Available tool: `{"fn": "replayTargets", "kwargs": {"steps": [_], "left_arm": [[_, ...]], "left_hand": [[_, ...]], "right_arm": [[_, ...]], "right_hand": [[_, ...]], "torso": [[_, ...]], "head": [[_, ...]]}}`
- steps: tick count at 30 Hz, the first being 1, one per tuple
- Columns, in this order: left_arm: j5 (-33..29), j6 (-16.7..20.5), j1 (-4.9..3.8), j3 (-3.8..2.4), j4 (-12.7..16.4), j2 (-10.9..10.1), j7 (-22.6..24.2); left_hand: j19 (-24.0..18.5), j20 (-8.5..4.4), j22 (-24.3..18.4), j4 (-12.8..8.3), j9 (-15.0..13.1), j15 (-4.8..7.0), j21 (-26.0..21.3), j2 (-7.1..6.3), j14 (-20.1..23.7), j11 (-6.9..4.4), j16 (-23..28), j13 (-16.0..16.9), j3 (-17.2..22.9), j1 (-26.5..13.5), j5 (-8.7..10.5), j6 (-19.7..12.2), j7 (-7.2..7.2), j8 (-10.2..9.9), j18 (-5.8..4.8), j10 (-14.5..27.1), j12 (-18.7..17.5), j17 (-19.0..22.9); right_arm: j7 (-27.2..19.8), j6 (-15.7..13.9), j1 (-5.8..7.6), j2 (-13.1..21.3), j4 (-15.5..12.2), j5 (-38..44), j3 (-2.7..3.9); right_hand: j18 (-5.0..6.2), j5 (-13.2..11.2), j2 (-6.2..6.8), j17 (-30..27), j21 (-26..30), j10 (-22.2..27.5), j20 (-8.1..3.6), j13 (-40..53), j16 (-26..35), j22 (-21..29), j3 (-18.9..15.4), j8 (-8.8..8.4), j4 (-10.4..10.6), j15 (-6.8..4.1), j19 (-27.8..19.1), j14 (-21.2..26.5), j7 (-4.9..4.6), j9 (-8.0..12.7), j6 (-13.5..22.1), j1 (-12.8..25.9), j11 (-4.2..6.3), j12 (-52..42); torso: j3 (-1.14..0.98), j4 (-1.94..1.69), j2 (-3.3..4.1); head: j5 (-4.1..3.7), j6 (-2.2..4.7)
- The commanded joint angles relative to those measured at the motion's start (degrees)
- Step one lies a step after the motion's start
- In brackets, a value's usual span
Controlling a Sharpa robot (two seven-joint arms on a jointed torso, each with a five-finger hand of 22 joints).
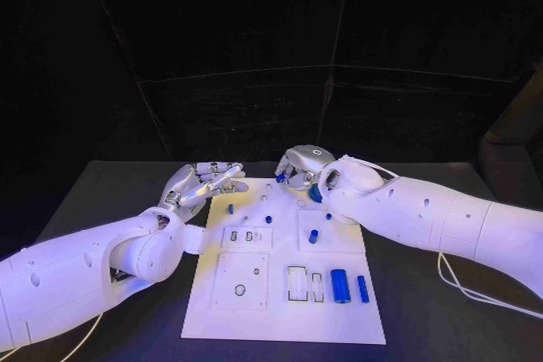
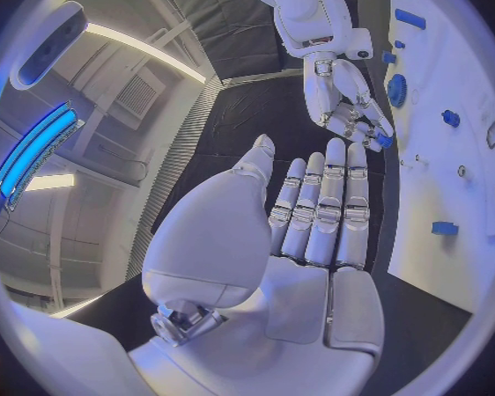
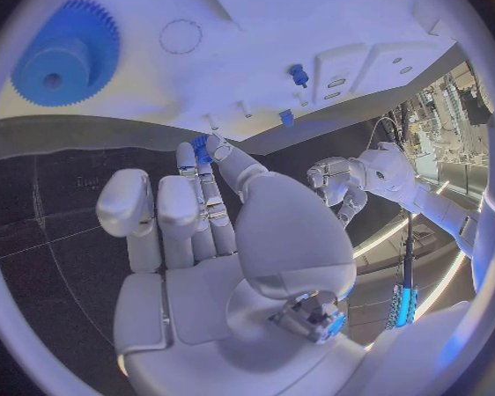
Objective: Assemble the parts on the task board
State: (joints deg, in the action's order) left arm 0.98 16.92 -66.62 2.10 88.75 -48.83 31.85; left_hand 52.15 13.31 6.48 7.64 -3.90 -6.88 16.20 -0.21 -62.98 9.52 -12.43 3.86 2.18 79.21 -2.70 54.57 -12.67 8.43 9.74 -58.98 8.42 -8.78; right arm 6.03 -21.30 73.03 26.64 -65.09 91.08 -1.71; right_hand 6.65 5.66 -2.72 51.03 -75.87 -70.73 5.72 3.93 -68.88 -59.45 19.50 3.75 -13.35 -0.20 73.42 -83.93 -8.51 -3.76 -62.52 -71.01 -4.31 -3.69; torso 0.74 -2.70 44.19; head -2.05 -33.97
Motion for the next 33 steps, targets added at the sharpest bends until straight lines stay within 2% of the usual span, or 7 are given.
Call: {"fn": "replayTargets", "kwargs": {"steps": [1, 5, 9, 33], "left_arm": [[0.3, -0.8, -0.20, -0.05, 0.2, -0.1, 0.2], [0.3, -0.8, -0.27, -0.05, 0.3, -0.1, 0.2], [0.3, -0.8, -0.31, -0.06, 0.4, -0.1, 0.2], [0.3, -0.8, -0.66, -0.06, 0.6, -0.3, 0.1]], "left_hand": [[0.5, -0.05, -0.1, -0.5, 0.1, 0.08, -0.2, 0.47, -0.5, 0.05, 0.1, -0.1, 0.0, 0.1, -0.06, 0.4, -0.11, -0.3, 0.78, -0.4, -0.2, -0.1], [0.5, -0.05, -0.1, -0.5, 0.1, 0.08, -0.2, 0.47, -0.5, 0.05, 0.1, -0.1, 0.0, 0.1, -0.06, 0.4, -0.11, -0.3, 0.78, -0.4, -0.2, -0.1], [0.5, -0.05, -0.1, -0.5, 0.1, 0.08, -0.2, 0.47, -0.5, 0.05, 0.1, -0.1, 0.0, 0.1, -0.06, 0.4, -0.11, -0.3, 0.78, -0.4, -0.2, -0.1], [0.5, -0.05, -0.2, -0.7, 0.1, 0.09, -0.3, 0.59, -0.6, 0.03, 0.3, -0.1, 0.0, 0.2, -0.06, 0.5, -0.06, -0.4, 0.78, -0.5, -0.3, -0.1]], "right_arm": [[-0.1, -1.0, 0.14, -0.9, 0.9, -0.2, 0.06], [0.2, 0.1, 0.14, -2.0, 2.0, -0.2, 0.05], [0.4, 1.2, 0.14, -2.9, 2.8, -0.2, 0.05], [0.7, 4.1, 0.13, -4.9, 4.5, 0.2, 0.01]], "right_hand": [[-0.53, -0.1, 0.44, -0.1, -0.4, 0.3, 0.07, -0.1, -0.2, -0.1, 0.4, -0.08, 0.1, -0.10, 0.0, -0.6, -0.34, -0.1, 0.1, 0.2, -0.29, 0.2], [-0.53, -0.1, 0.47, -0.1, -0.4, 0.4, 0.08, -0.1, -0.2, -0.1, 0.4, -0.08, 0.1, -0.09, 0.0, -0.6, -0.35, -0.1, 0.1, 0.2, -0.30, 0.2], [-0.53, -0.1, 0.67, -0.1, -0.5, 0.5, 0.12, -0.1, -0.3, -0.1, 0.6, -0.09, 0.3, -0.05, -0.1, -0.6, -0.41, -0.1, 0.2, 0.3, -0.35, 0.2], [-0.51, -0.2, 1.47, -0.2, -0.5, 0.8, 0.23, -0.1, -0.4, -0.1, 0.9, -0.10, 0.7, 0.06, -0.2, -0.6, -0.46, -0.1, 0.4, 0.6, -0.45, 0.2]], "torso": [[0.11, -0.11, 0.24], [0.14, -0.12, 0.43], [0.09, -0.17, 0.39], [0.11, -0.12, 0.52]], "head": [[0.01, 0.14], [-0.21, 0.05], [-0.02, -0.06], [0.29, -0.80]]}}
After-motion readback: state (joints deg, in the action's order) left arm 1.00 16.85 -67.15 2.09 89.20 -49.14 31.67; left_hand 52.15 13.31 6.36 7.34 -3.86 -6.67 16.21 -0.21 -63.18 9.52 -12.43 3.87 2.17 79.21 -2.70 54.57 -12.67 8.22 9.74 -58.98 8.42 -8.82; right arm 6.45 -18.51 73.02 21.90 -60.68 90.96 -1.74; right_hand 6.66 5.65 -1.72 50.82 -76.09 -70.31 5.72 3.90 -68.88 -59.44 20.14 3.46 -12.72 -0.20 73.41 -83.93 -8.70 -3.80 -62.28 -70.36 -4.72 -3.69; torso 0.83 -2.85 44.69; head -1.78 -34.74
